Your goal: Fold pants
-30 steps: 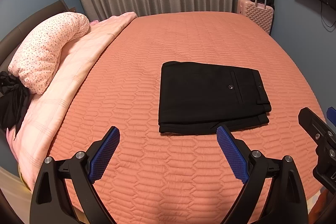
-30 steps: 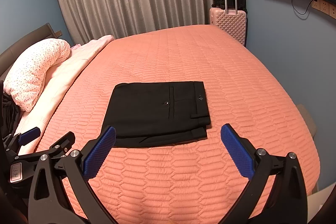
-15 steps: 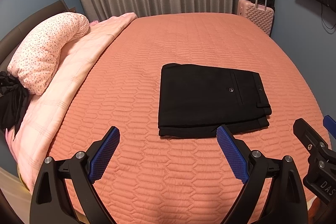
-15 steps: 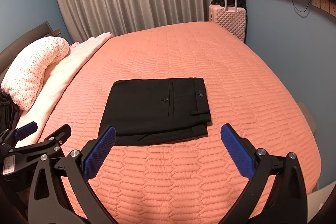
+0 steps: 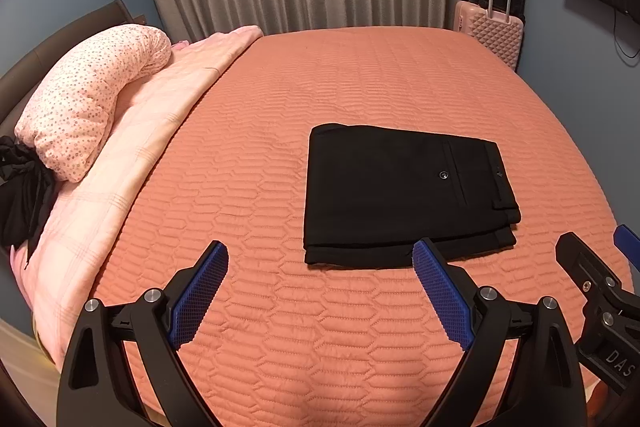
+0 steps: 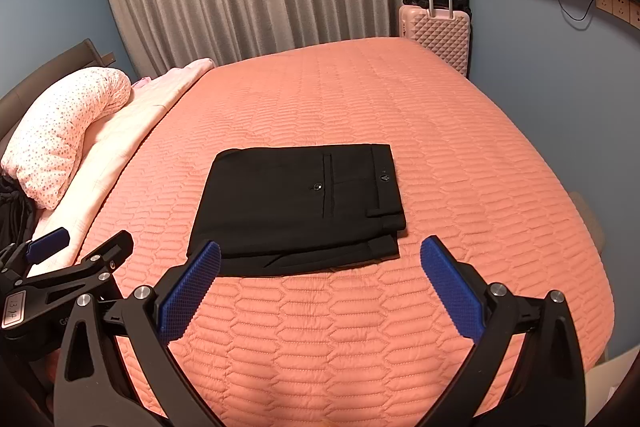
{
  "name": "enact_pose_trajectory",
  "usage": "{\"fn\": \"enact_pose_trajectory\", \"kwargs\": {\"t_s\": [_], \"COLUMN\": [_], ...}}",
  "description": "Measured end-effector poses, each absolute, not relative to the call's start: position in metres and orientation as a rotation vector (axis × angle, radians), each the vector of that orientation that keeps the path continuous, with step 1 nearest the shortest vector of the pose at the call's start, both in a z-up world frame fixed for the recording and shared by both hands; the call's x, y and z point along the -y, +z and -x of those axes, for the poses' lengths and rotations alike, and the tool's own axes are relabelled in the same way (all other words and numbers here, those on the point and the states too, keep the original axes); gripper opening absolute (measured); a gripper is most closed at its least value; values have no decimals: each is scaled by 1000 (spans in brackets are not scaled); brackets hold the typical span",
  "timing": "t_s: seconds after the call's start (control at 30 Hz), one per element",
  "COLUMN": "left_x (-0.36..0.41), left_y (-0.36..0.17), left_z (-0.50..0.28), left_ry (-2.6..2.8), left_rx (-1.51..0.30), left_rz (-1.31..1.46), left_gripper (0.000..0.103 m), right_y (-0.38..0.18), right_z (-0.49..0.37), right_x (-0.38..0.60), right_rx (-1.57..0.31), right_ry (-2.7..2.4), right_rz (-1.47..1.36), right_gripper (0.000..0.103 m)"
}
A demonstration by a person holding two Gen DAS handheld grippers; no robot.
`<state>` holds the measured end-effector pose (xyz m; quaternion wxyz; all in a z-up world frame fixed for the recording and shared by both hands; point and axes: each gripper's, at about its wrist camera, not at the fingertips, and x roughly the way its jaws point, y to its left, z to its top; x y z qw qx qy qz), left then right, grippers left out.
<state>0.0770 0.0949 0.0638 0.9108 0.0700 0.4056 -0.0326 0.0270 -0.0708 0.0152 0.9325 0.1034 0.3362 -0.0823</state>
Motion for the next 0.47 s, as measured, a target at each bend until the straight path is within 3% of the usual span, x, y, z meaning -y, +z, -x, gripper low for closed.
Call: {"fn": "enact_pose_trajectory", "kwargs": {"t_s": [0.47], "left_x": [-91], "left_y": [62], "left_z": [-76], "left_ry": [-81], "left_rx": [-846], "left_rz": [-147], "left_gripper": [92], "right_y": [16], "right_z": [-25], "right_x": [70], "right_rx": [-686], "right_ry": [-171], "right_rz": [-212], "right_gripper": [98]}}
